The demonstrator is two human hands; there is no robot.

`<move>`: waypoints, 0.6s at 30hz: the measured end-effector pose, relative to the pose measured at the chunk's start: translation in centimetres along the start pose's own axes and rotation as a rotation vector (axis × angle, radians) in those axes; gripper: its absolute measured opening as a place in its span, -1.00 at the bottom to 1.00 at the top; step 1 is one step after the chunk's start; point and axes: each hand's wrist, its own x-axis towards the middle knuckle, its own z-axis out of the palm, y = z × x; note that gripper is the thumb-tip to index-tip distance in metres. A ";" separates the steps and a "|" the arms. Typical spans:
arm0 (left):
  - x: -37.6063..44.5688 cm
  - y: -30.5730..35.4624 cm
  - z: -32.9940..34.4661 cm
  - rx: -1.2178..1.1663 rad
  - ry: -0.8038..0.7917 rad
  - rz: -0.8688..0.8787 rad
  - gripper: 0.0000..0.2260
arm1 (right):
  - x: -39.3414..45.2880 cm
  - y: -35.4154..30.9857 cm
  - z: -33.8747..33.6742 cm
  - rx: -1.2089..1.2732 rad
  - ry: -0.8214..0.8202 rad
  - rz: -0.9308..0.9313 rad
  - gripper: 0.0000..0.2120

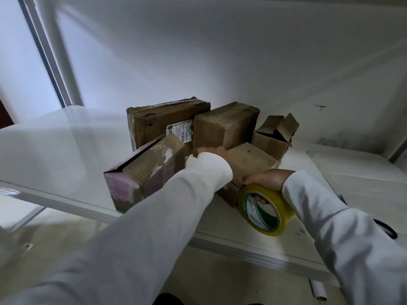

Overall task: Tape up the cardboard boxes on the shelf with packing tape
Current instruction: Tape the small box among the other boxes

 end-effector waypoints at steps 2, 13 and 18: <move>-0.6 0.6 -0.2 -0.034 0.069 0.039 -0.56 | 0.0 0.2 0.2 0.020 0.017 -0.041 -0.46; -0.3 -2.7 0.5 -0.661 0.021 0.000 -0.68 | -5.0 3.0 -0.7 0.313 -0.243 -0.261 -0.71; -1.4 -2.7 1.3 -1.146 -0.068 -0.062 -0.76 | -8.0 0.1 -2.5 0.619 -0.168 -0.589 -0.68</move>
